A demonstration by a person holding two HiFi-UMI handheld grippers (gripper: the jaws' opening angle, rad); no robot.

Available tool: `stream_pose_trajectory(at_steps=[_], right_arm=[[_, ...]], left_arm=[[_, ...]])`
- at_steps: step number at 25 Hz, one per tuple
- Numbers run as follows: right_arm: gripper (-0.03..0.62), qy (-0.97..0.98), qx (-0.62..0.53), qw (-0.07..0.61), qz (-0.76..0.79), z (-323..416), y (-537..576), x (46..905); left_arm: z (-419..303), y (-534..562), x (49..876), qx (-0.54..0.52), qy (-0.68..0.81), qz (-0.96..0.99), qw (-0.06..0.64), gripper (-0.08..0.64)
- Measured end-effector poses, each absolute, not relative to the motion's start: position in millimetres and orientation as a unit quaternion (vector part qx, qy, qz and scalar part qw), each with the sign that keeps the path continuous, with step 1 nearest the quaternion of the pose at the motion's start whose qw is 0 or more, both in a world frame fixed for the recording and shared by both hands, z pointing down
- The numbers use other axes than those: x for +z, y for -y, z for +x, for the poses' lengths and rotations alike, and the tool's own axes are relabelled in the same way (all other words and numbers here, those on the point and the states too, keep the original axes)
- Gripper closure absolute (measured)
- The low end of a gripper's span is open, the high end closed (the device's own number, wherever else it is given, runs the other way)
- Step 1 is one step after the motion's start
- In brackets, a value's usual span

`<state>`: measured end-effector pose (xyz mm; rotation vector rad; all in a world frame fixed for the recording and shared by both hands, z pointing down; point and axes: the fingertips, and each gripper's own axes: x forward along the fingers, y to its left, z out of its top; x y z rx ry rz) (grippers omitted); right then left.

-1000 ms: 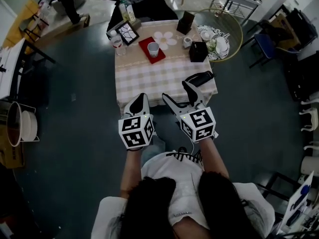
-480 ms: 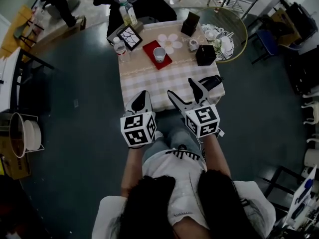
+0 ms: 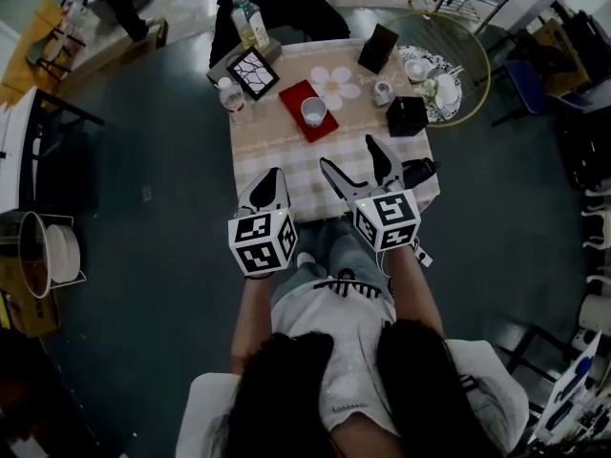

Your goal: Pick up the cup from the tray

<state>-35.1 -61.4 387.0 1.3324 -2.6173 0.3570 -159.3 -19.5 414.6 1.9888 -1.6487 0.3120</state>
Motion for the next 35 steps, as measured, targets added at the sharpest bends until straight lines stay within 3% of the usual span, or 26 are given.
stream_pose_trajectory(at_steps=[11,35], right_arm=[[0.173,0.893,0.124,0.139,0.409,-58,143,432],[0.173,0.883,0.181,0.244,0.359,-93,222,586]], left_arm=[[-156,84,440,0.169,0.615,0.726,0.258,0.555],[-160,169,529,0.171,0.641,0.666,0.342,0.554]])
